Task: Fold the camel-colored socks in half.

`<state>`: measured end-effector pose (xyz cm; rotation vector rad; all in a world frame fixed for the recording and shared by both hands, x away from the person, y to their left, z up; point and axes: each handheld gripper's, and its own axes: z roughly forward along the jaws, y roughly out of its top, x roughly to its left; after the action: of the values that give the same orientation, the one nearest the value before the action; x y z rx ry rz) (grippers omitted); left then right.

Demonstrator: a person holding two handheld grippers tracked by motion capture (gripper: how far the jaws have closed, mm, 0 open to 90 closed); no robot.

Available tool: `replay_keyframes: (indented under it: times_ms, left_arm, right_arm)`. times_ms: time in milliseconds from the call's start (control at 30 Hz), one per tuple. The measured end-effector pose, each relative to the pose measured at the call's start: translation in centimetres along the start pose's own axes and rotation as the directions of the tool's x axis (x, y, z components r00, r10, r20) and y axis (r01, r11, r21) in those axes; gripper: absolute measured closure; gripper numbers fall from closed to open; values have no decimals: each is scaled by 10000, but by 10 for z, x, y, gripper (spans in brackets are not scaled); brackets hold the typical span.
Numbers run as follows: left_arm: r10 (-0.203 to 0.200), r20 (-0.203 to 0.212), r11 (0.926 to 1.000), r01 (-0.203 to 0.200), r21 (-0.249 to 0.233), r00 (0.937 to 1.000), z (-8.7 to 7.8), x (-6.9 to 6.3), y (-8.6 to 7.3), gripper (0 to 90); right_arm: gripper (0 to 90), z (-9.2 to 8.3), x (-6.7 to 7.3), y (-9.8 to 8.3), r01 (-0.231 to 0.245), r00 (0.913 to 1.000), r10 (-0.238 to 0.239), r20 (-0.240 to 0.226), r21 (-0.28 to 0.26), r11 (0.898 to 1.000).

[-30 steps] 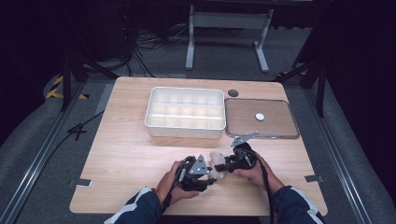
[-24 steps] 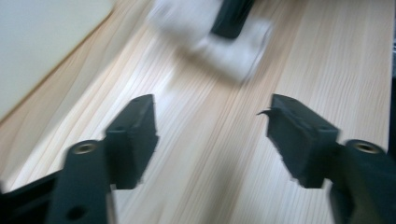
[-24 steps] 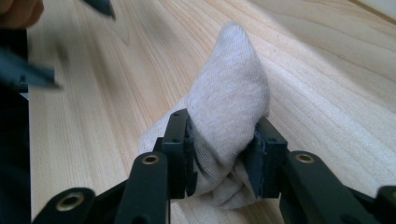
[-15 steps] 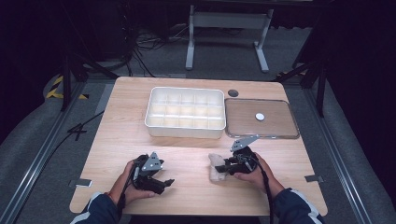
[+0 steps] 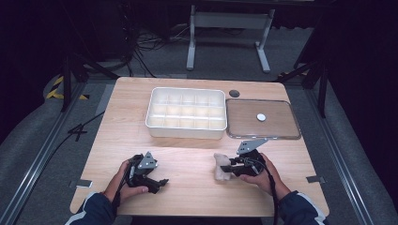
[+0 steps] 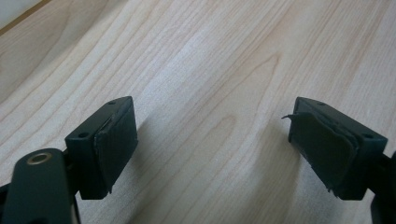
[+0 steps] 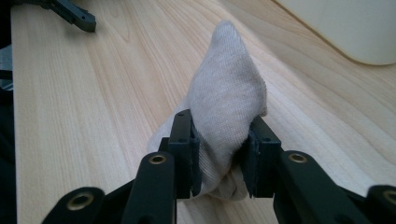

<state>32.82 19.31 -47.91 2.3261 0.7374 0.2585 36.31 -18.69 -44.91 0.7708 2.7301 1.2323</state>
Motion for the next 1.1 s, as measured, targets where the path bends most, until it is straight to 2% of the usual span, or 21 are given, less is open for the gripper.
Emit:
replay_keyframes:
  times_ms: [133,400,767,1100]
  left_arm:
    - [-68,-72,9990,65,-431,10000,1,1,-5,146]
    - [-116,-33,9991,115,-418,9999,2,1,-4,135]
    - [-37,-63,9993,34,-359,10000,3,2,-3,119]
    - [-120,-139,9992,115,-375,9998,2,1,-3,119]
  right_arm:
    - [687,-4,-1,1,116,9997,-113,211,-112,9999]
    - [687,-10,-1,3,408,9981,-392,481,-332,9986]
    - [686,-18,-6,3,438,9949,-396,925,-439,9981]
    - [685,-24,-8,3,369,9919,-302,1234,-530,9979]
